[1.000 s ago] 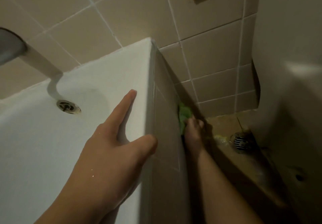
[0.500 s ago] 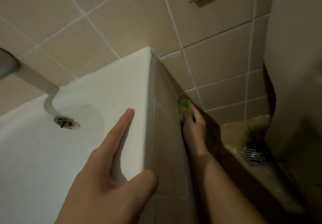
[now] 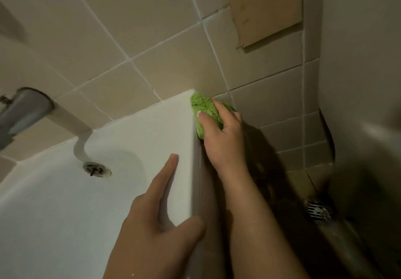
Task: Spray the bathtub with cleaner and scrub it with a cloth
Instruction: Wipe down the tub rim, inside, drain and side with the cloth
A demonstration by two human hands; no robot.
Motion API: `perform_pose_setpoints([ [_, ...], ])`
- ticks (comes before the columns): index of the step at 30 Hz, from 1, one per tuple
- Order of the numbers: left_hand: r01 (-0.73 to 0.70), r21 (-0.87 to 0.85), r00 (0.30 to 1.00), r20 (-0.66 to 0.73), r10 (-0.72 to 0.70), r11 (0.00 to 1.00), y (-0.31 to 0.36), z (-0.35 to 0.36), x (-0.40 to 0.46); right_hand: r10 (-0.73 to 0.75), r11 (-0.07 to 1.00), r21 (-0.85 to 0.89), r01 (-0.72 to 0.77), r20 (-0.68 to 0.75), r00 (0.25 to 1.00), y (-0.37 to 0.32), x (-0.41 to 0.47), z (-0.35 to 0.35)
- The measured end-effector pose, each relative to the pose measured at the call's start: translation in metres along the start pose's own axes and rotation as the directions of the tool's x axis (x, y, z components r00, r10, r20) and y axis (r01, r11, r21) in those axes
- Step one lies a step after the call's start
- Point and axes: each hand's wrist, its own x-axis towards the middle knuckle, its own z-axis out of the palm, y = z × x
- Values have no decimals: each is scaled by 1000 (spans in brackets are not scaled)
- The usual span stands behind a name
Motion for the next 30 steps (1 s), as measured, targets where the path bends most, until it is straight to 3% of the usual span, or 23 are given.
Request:
perform_pose_setpoints([
  [4, 48, 25, 998, 27, -49, 999, 1, -1, -5, 65, 995, -71, -65, 4, 998, -21, -46, -9],
  [11, 179, 123, 983, 7, -182, 976, 6, -12, -66, 315, 915, -285, -285, 67, 947, -68, -125, -42],
  [17, 244, 241, 963, 56, -265, 939, 1, -21, -154, 446, 857, -406, -318, 271, 853, -109, -172, -77],
  [22, 322, 307, 944, -32, -329, 895, -7, -19, -229, 491, 823, -535, -191, 501, 712, -123, -199, -136],
  [25, 361, 376, 932, -108, -347, 853, -7, -12, -259, 398, 805, -593, -13, 525, 752, -116, -210, -150],
  [30, 416, 383, 909, -170, -380, 825, -5, -8, -266, 210, 885, -451, 118, 612, 762, -113, -210, -148],
])
